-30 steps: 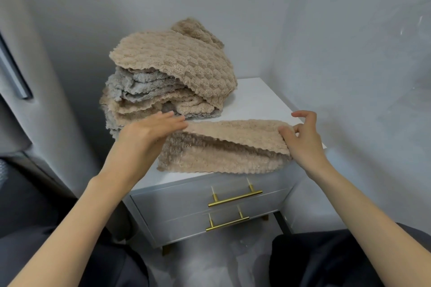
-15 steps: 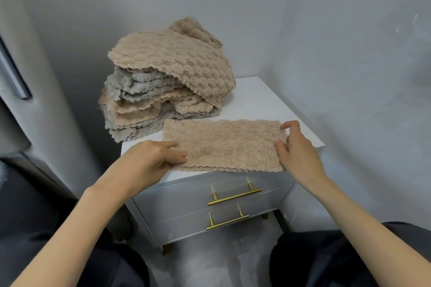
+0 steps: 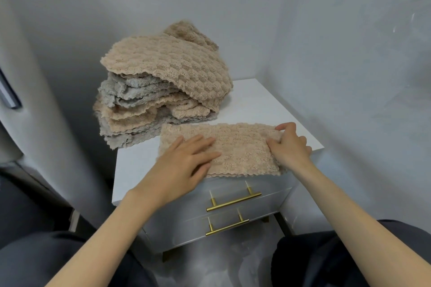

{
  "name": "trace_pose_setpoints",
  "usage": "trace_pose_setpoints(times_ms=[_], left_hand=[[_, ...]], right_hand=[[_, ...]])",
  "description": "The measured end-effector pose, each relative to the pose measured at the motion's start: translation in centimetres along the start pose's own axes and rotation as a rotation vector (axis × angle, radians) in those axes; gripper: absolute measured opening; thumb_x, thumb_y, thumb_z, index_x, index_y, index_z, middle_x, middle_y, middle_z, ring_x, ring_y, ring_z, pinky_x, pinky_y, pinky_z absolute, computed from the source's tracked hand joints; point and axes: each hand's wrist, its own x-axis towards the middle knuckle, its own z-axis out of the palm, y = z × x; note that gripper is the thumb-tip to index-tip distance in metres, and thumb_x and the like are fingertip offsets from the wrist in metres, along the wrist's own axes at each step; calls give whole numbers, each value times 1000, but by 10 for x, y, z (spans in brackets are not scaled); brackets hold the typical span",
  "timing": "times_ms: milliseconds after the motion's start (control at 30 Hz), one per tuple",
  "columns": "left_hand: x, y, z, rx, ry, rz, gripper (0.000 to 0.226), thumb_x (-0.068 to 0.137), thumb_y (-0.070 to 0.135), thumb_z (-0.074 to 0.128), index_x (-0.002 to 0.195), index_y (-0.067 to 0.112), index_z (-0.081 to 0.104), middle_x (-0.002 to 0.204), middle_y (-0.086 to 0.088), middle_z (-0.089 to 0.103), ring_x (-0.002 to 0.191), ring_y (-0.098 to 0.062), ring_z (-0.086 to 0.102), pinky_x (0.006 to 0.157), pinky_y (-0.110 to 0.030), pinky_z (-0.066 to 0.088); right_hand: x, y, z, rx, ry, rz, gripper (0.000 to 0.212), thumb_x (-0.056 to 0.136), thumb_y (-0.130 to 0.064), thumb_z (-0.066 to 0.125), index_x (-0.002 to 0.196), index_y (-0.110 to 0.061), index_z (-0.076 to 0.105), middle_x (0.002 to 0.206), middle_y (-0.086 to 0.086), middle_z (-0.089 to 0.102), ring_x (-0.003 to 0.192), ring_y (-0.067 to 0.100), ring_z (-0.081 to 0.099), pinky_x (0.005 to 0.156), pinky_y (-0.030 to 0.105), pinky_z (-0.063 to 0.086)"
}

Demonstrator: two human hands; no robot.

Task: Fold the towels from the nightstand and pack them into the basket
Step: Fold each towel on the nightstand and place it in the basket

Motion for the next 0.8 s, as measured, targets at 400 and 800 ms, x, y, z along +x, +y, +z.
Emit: trace_pose_setpoints(times_ms=[400,800], left_hand=[[22,-13,-3,-65,341,-501,38,98,36,44,126,14,57,117,-8,58,109,-26,51,86,-35,41],[52,-39,-1,-165,159,-711,40,96,36,50,68,7,53,57,-7,51,54,-24,47,49,-29,31]], right_hand=[[12,3,-5,-210,327,-265,45,91,-11,51,135,-9,46,140,15,40,129,32,29,104,42,30],[1,-7,20,-343,-138,-486,53,101,-50,11,152,-35,12,161,-3,7,148,21,-2,113,43,-14]])
